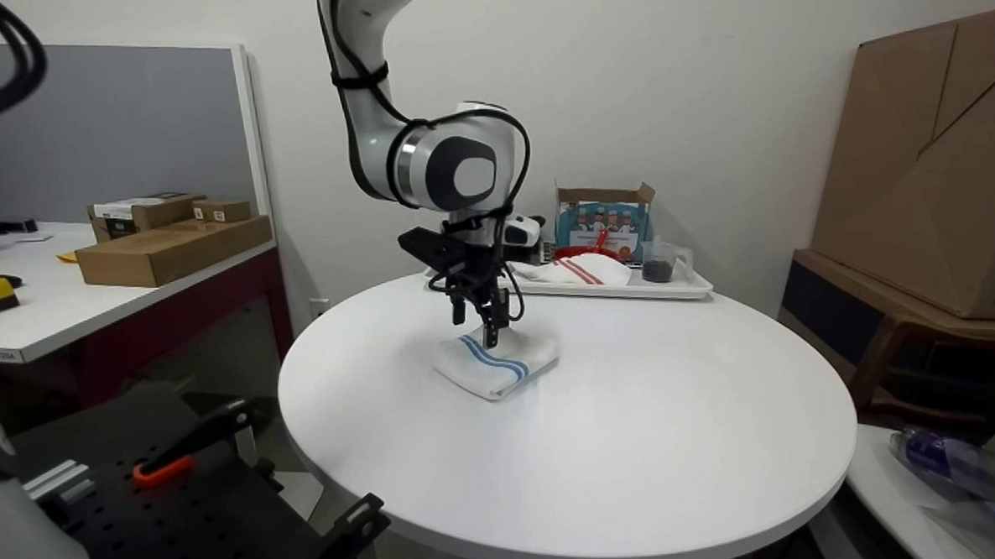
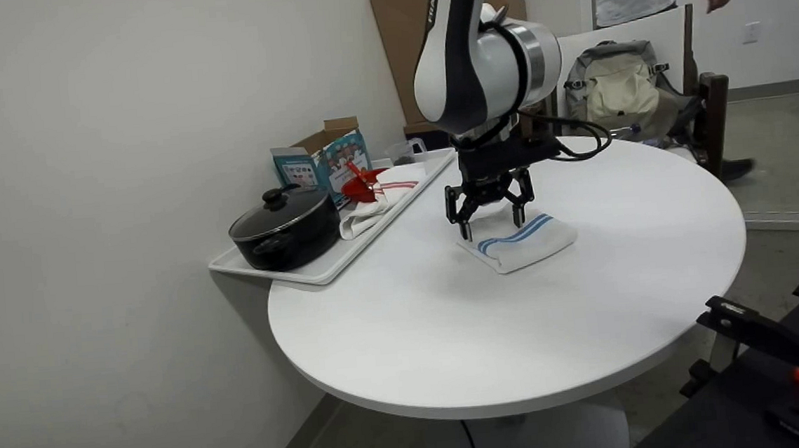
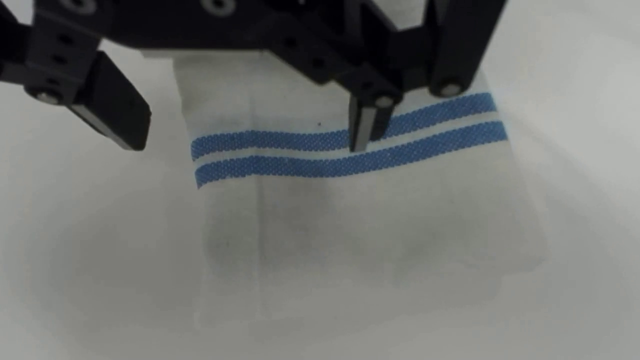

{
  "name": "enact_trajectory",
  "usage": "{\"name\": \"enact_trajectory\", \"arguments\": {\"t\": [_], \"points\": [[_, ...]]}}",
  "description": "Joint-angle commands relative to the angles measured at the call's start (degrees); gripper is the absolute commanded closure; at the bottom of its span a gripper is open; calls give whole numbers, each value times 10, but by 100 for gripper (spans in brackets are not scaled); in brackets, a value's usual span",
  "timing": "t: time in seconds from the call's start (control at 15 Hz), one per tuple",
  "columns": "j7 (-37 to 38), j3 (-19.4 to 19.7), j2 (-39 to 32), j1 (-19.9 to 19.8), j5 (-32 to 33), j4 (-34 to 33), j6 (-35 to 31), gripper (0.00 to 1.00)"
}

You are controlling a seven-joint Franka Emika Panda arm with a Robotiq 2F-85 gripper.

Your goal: Use the white and blue tea towel to wipe the table

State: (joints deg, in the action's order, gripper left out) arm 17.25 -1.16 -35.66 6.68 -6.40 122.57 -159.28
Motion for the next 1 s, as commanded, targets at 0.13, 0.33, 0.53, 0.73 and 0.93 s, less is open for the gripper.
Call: {"name": "enact_trajectory", "arguments": {"t": [0.13, 0.33, 0.53, 0.73, 0.93], "points": [[8, 20, -37, 17, -3, -18, -10, 0], [6, 19, -27, 11, -9, -6, -14, 0], [1, 14, -11, 2, -15, 7, -17, 0], [-2, 11, 8, -11, -23, 22, -26, 0], [-15, -5, 27, -40, -46, 43, -37, 0]]}}
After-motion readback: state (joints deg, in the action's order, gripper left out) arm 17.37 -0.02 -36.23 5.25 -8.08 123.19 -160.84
